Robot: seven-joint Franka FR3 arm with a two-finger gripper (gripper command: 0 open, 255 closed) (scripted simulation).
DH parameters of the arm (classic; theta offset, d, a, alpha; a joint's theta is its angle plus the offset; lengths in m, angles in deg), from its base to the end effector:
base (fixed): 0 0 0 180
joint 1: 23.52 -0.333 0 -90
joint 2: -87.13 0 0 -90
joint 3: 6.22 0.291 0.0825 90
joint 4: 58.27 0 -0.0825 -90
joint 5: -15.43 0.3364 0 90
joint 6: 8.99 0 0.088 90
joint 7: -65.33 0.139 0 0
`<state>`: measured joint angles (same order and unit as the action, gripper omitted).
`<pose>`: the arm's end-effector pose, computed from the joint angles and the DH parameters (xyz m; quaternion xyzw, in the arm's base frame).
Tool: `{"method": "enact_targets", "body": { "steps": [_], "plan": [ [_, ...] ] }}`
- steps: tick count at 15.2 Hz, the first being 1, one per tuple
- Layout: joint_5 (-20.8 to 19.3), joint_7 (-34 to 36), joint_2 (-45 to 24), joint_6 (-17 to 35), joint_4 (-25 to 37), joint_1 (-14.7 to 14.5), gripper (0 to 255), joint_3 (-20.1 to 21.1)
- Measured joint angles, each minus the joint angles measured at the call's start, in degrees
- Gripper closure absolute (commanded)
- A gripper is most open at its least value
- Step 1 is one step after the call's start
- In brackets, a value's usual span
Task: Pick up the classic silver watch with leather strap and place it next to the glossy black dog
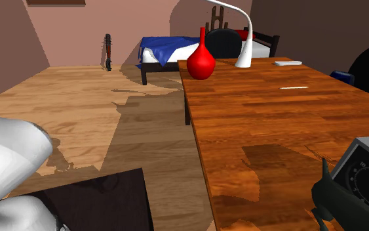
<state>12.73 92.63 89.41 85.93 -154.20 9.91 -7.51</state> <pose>0.4097 -0.2917 0.5511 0.8577 -0.5135 0.0096 0.0237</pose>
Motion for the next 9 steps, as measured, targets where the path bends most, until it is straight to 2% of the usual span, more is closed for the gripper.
{"method": "enact_targets", "body": {
  "steps": [9],
  "plan": [
    [-0.1,0.0,0.5,6.6,-7.1,0.1,255,-0.1]
  ]
}}
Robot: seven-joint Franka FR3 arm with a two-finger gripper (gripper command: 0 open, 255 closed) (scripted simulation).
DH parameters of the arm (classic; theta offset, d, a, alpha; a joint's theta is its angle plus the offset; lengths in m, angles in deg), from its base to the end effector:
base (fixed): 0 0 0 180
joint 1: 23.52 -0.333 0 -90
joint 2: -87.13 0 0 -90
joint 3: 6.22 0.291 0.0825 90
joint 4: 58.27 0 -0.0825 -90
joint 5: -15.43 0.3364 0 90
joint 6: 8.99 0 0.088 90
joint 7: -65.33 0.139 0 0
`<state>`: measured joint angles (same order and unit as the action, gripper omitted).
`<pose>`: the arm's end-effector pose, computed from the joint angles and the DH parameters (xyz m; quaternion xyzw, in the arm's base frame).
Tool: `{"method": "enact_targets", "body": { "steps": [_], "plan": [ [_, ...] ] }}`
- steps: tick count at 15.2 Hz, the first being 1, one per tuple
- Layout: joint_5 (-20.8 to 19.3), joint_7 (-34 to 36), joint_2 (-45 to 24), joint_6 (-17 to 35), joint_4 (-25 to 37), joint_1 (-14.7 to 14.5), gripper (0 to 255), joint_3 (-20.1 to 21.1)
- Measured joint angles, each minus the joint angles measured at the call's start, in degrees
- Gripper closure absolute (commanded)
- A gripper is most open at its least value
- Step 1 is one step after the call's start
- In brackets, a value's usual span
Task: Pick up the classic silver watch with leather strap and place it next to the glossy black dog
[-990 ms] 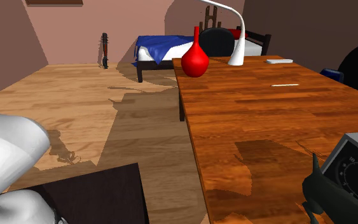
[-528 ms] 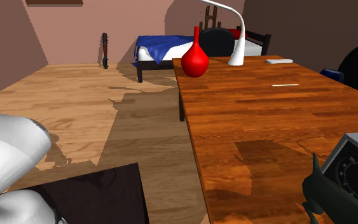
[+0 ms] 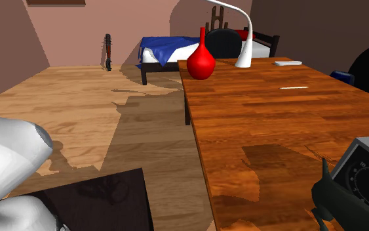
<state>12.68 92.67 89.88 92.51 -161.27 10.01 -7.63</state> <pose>0.4108 -0.2942 0.5120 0.8580 -0.5131 0.0094 0.0236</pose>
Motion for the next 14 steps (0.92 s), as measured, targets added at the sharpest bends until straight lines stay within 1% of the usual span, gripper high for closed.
{"method": "enact_targets", "body": {
  "steps": [14],
  "plan": [
    [-0.1,0.6,-0.8,10.8,-10.0,0.0,255,0.0]
  ]
}}
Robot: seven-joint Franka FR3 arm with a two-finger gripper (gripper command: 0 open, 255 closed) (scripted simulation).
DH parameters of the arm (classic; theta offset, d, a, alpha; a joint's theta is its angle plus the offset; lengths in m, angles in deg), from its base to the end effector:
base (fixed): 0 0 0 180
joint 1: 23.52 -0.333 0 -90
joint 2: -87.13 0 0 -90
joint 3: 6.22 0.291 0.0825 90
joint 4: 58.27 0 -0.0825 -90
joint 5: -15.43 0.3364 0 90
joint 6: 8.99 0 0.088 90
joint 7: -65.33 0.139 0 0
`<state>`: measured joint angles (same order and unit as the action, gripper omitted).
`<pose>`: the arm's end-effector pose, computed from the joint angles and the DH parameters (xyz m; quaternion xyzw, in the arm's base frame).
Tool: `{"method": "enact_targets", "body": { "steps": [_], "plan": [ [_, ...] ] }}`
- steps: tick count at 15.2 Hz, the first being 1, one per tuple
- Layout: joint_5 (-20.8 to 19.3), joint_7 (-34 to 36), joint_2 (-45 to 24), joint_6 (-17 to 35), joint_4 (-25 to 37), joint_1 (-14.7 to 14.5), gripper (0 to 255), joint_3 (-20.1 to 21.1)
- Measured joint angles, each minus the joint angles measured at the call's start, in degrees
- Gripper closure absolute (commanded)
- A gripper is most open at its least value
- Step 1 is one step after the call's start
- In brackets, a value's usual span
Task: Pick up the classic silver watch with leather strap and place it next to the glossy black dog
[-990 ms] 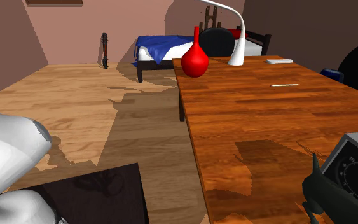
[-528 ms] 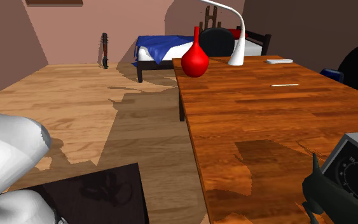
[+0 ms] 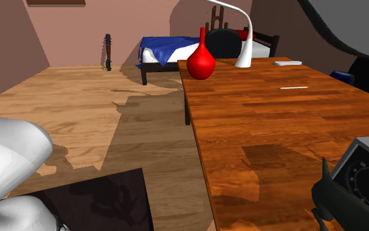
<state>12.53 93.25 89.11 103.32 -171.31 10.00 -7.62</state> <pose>0.4129 -0.2943 0.4458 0.8579 -0.5131 0.0095 0.0237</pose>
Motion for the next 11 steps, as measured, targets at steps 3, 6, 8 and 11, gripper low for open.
{"method": "enact_targets", "body": {
  "steps": [3,6,8,11],
  "plan": [
    [0.0,0.1,-0.6,2.3,-1.7,0.0,255,0.0],
    [-0.1,0.1,-1.3,4.7,-3.4,0.1,255,-0.1],
    [-0.1,0.1,-1.6,6.0,-4.4,0.1,255,-0.1],
    [-0.2,0.4,-2.2,8.2,-6.0,0.0,255,0.0]
  ]
}}
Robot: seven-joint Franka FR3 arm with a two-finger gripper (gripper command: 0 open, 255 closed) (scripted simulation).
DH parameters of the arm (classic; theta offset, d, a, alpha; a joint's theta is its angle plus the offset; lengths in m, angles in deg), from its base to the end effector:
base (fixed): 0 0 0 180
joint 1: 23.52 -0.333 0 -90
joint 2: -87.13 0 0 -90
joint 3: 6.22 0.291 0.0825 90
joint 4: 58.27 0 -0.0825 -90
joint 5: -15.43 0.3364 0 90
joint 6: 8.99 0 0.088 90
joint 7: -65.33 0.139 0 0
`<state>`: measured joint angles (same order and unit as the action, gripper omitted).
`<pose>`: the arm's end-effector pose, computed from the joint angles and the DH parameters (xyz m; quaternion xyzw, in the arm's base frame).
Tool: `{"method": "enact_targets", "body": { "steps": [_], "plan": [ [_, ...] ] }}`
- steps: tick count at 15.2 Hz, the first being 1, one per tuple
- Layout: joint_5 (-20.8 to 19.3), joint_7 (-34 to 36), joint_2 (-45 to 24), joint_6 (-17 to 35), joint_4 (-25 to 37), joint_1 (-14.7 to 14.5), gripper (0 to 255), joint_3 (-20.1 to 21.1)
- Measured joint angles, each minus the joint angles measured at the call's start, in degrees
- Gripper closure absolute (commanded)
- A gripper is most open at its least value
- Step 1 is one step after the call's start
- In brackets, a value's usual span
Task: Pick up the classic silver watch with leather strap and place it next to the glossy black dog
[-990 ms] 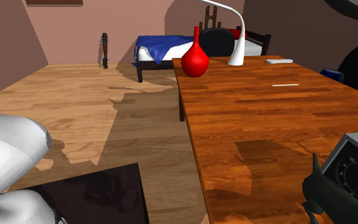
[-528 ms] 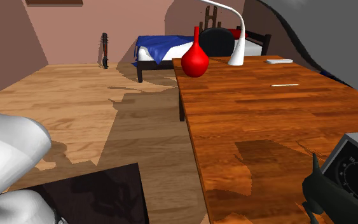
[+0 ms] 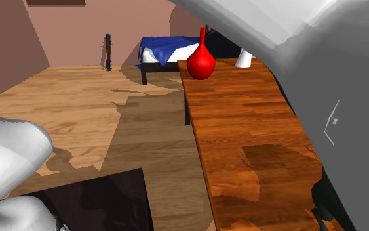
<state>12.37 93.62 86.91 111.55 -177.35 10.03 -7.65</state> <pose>0.4143 -0.2947 0.3940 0.8580 -0.5129 0.0094 0.0238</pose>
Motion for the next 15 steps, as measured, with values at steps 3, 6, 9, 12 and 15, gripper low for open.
{"method": "enact_targets", "body": {
  "steps": [3,6,9,12,15],
  "plan": [
    [0.0,0.0,-0.9,2.3,-1.3,0.1,255,-0.1],
    [-0.1,0.3,-2.0,4.5,-2.5,0.0,255,0.0],
    [-0.1,0.3,-3.0,6.5,-3.5,0.1,255,-0.1],
    [-0.2,0.4,-4.1,8.8,-4.8,0.1,255,-0.1],
    [-0.2,0.4,-4.9,10.2,-5.3,0.1,255,-0.1]
  ]
}}
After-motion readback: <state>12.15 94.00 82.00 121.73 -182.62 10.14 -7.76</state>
